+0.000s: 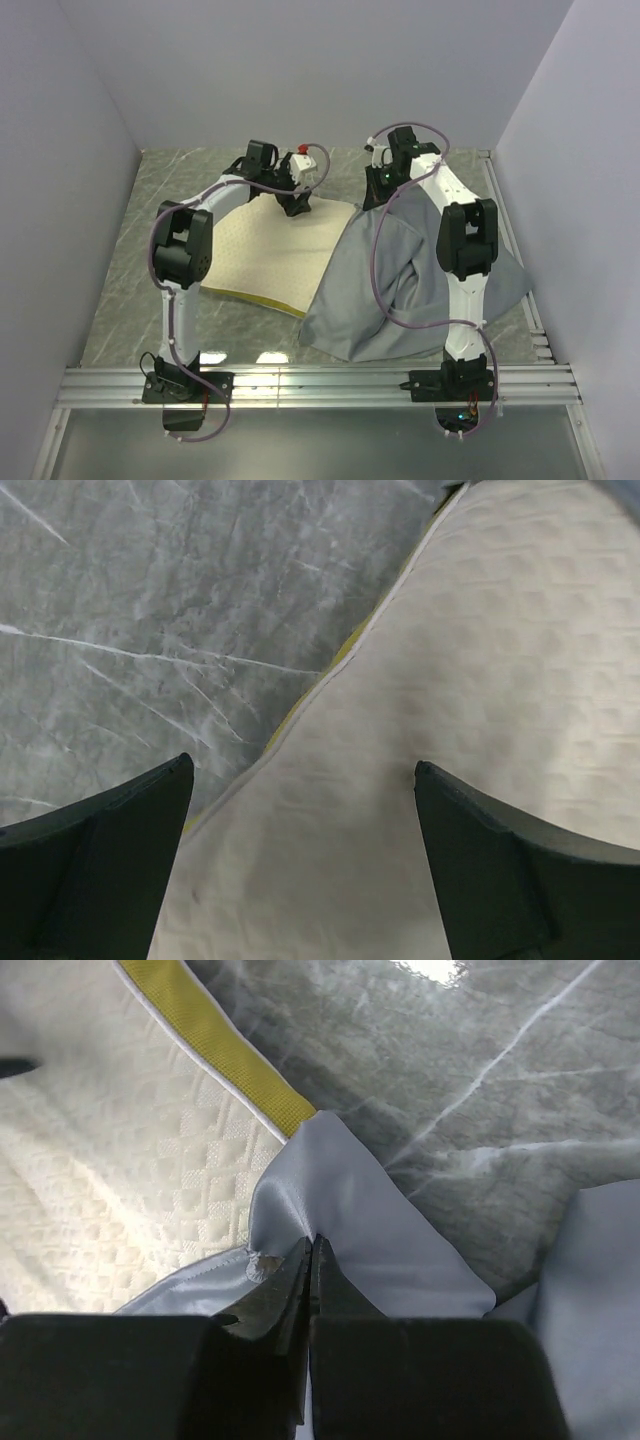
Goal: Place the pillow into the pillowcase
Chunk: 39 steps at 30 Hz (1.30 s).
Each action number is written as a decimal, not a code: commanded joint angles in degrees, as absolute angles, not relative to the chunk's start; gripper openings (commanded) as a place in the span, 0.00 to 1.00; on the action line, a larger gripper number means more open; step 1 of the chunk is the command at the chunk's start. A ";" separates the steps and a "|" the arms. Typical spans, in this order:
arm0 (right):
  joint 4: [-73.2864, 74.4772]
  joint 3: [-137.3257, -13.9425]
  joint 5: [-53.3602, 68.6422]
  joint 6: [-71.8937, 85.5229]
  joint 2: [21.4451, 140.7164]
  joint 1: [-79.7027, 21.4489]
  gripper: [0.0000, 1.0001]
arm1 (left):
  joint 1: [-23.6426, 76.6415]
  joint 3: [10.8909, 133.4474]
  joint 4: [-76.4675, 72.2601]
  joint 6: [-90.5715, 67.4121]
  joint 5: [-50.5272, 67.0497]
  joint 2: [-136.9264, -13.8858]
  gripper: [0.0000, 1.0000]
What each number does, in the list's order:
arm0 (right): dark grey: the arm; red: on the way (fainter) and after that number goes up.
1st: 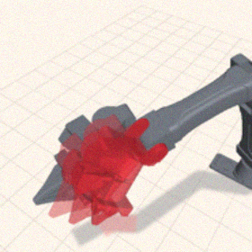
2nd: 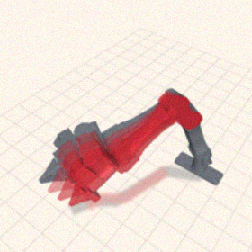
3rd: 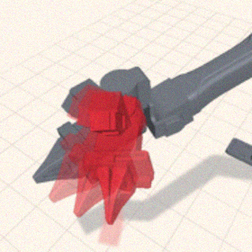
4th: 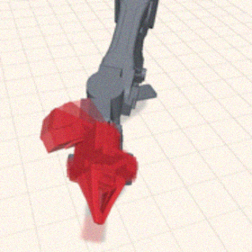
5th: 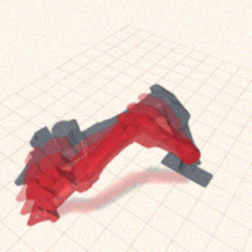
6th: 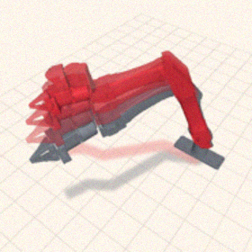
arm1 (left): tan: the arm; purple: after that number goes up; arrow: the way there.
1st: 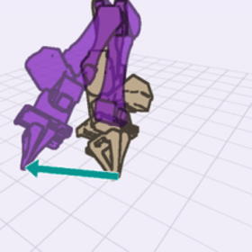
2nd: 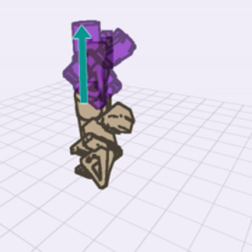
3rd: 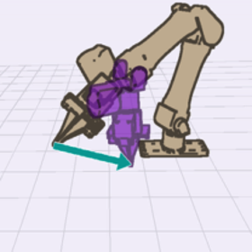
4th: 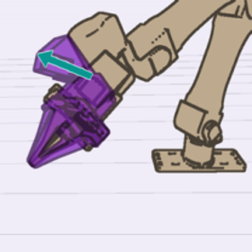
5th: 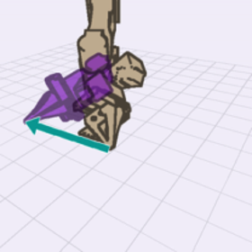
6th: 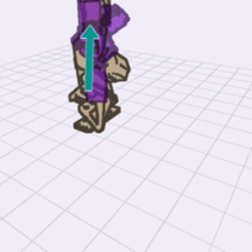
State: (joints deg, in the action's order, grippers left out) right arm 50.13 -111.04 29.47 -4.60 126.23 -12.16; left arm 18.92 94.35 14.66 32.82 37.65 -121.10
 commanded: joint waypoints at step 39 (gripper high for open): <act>26.03 -122.94 47.47 23.03 117.50 -29.53 0.00 | 18.22 67.51 4.23 9.29 59.24 -88.08 0.00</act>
